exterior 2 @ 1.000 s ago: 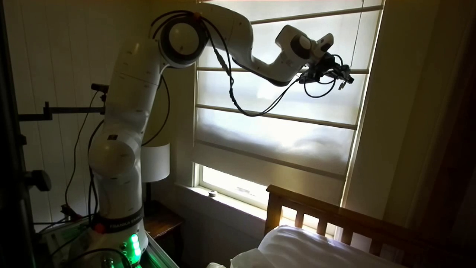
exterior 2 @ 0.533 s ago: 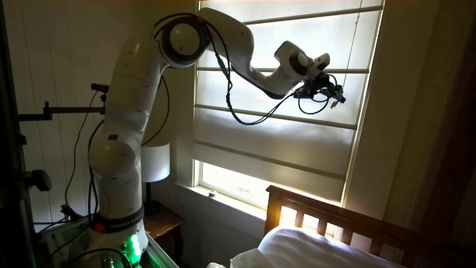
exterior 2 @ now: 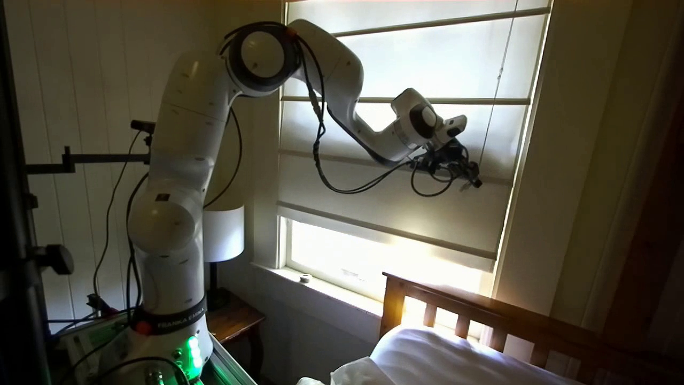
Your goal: Slightly open the window blinds
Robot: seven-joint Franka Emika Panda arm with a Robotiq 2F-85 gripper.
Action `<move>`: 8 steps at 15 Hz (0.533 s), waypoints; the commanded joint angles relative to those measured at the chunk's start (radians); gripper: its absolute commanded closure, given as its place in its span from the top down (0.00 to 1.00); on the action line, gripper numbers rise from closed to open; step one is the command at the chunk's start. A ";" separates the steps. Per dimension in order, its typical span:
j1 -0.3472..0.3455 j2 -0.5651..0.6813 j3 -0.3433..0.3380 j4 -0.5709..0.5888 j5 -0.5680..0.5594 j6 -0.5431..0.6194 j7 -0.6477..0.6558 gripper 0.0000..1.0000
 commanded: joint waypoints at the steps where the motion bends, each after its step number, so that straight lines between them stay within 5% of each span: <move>1: -0.002 0.025 0.000 -0.131 0.019 -0.025 0.037 0.00; 7: -0.033 0.129 0.038 -0.163 0.136 -0.024 -0.027 0.00; 8: -0.008 0.085 0.006 -0.123 0.064 -0.003 0.008 0.02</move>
